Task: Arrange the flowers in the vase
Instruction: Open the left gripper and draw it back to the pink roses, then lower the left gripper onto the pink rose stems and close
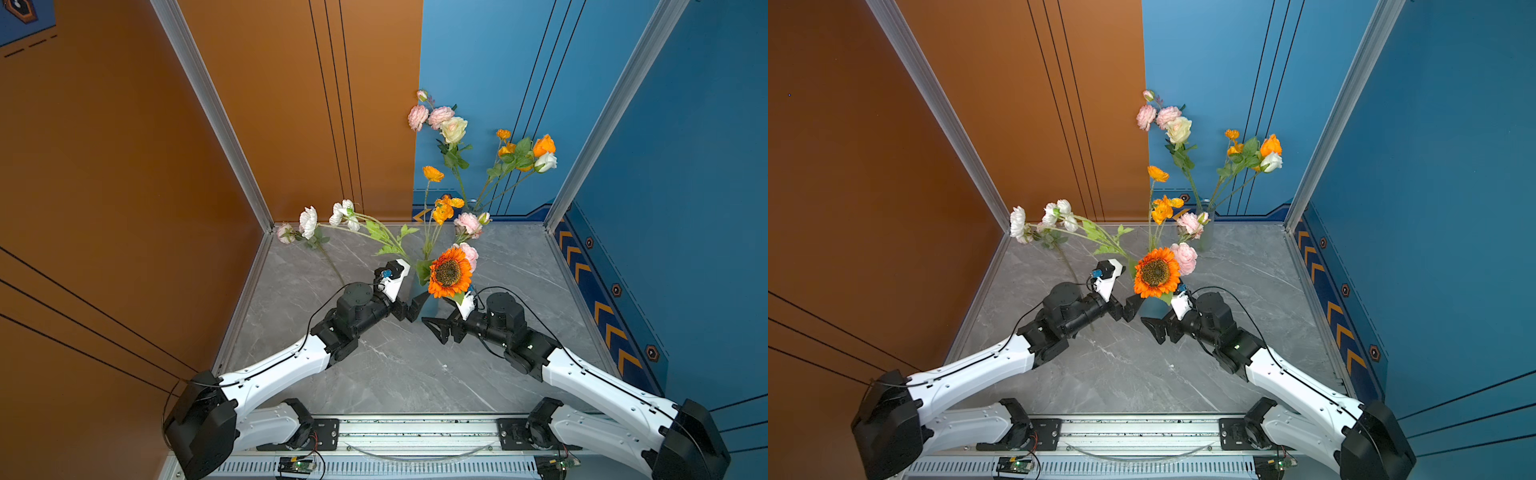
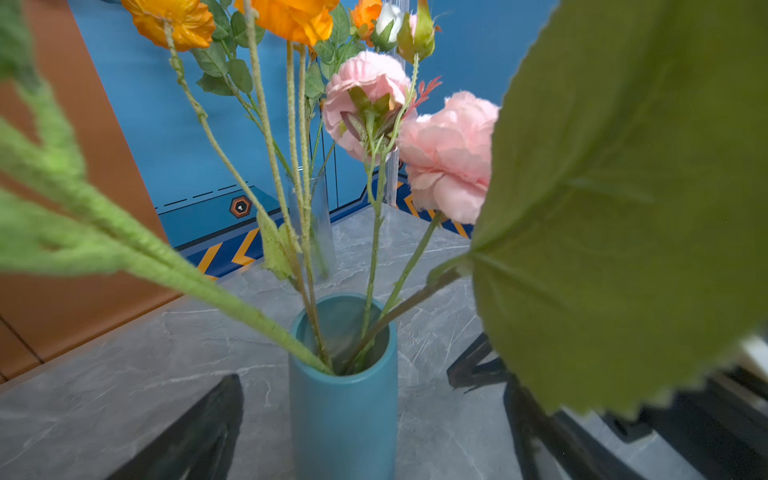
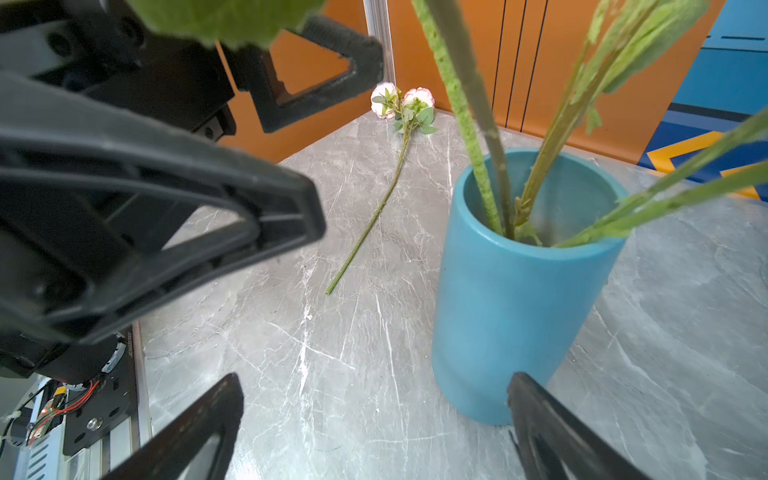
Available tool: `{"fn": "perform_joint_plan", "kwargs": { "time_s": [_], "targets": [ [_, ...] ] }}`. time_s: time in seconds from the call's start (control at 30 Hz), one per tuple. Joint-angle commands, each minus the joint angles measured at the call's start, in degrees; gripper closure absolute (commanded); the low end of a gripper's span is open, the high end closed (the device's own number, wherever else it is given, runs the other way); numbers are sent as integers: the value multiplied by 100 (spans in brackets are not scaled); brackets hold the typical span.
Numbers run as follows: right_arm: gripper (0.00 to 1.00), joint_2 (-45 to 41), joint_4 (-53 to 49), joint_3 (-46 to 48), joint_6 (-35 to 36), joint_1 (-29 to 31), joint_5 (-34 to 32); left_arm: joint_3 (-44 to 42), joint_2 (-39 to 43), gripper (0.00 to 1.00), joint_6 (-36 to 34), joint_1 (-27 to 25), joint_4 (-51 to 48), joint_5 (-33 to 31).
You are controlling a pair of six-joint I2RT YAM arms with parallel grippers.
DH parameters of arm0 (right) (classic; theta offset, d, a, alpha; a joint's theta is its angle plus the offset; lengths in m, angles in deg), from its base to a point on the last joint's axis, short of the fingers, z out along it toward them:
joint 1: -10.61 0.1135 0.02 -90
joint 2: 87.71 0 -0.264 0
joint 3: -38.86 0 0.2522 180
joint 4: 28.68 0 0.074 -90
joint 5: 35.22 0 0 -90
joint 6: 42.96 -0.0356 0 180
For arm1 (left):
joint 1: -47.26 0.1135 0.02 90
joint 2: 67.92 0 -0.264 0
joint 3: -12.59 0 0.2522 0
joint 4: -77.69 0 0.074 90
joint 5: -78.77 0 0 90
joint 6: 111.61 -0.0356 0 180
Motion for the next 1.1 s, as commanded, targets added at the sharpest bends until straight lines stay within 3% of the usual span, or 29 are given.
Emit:
{"fn": "perform_joint_plan", "kwargs": {
  "time_s": [0.0,0.23,0.4,0.47,0.57,0.7,0.8,0.83,1.0,1.07],
  "targets": [
    [0,-92,121,-153,-17,37,-104,140,449,2,-420,274,-1407,-106],
    [0,-85,43,-153,98,283,-247,-279,1230,2,-98,931,-2390,-841],
    [0,-11,44,-136,203,543,-412,-76,1116,3,1482,1883,-3321,-1860],
    [0,40,158,-112,191,661,-419,264,683,7,2135,2438,-4036,-1684],
    [0,164,347,-108,140,846,-447,768,-172,10,2520,3027,-4519,-1096],
    [0,356,412,-196,116,1091,-490,1156,-1218,13,2793,3440,-4072,-552],
    [0,450,468,-232,103,1259,-528,1666,-2091,13,3068,3690,-3873,-528],
    [0,483,487,-253,82,1312,-528,1805,-2390,19,3195,3791,-3731,-502],
    [0,745,630,-360,-17,1611,-526,2655,-3716,31,3730,4150,-2995,-262],
    [0,874,637,-434,-17,1715,-577,3052,-4135,32,3777,4187,-2997,-298]
  ]
}}
